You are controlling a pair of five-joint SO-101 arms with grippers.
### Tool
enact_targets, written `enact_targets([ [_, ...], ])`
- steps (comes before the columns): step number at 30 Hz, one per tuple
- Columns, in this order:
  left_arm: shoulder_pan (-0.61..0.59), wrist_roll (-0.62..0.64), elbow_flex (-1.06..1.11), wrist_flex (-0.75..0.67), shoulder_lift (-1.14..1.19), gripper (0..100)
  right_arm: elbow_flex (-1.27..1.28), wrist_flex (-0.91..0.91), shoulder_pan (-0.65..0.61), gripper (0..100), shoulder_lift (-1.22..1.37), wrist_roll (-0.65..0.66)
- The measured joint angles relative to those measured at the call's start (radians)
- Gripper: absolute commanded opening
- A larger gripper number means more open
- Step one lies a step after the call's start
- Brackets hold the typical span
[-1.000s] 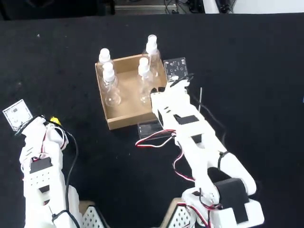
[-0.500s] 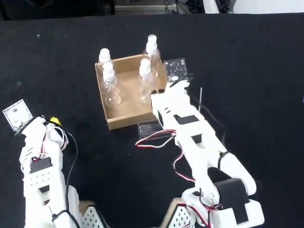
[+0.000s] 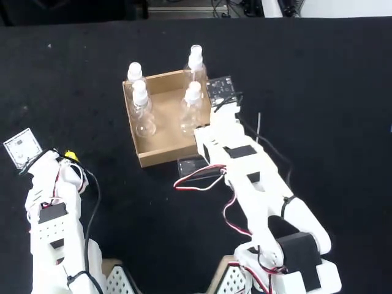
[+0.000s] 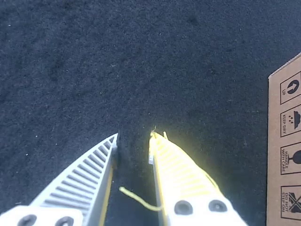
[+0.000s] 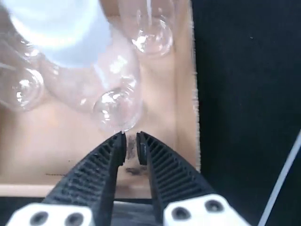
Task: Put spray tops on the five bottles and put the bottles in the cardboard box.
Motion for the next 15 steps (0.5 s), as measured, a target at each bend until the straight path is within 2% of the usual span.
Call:
enact_targets([
  [6, 0.000, 0.000, 0.000, 0.000, 0.000, 9, 0.000, -0.081, 0.002, 1.0, 0.009, 0.000],
  [15, 0.000, 0.000, 0.000, 0.000, 0.000, 9, -0.018, -0.084, 0.002, 1.0, 0.080, 0.000],
])
